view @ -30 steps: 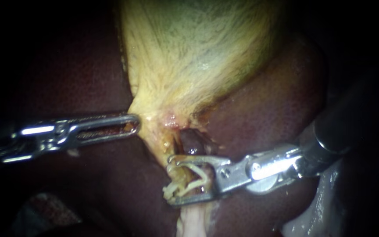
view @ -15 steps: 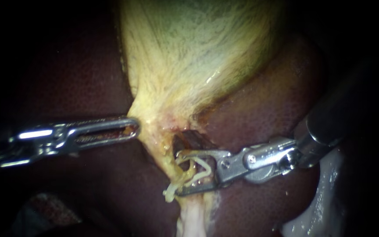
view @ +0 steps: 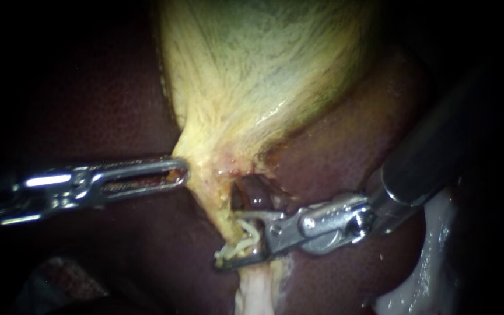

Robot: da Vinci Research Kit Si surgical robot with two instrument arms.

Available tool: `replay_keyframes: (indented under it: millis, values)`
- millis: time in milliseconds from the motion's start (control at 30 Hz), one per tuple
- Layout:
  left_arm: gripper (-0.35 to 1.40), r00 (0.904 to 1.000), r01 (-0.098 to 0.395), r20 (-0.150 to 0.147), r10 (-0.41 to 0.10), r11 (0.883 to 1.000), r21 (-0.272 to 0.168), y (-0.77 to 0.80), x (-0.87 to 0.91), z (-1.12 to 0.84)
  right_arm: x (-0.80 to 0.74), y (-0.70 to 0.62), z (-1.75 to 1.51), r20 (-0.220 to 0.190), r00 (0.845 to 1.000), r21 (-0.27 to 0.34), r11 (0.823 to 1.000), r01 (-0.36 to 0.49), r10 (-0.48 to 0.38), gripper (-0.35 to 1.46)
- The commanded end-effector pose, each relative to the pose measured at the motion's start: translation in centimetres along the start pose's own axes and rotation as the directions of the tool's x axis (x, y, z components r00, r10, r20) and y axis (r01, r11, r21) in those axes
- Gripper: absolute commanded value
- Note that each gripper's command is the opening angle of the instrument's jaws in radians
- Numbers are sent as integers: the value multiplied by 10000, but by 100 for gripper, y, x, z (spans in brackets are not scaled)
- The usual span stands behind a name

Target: Clipping second clip left tube

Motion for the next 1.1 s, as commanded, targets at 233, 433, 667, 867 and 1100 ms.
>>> replay_keyframes:
  millis: [233,433,667,867,1100]
  values:
    - [-35,10000,13,-6,-13,10000,11,-1,0,2,0,2,2,240,9997,14,10000,-13,13,46]
    - [-35,10000,14,-3,-14,10000,6,-2,0,3,-2,0,-10,492,9970,72,9981,-607,603,-19]
    - [-35,10000,15,-16,-15,10000,32,-3,0,3,-6,2,-16,1020,9902,84,9953,-966,952,-35]
    - [-35,10000,15,-16,-15,10000,32,-3,0,4,-8,2,-16,1022,9903,83,9954,-955,942,-35]
    - [-35,10000,16,-12,-16,10000,26,-3,0,6,-9,1,-15,1054,9901,146,9954,-943,922,-35]
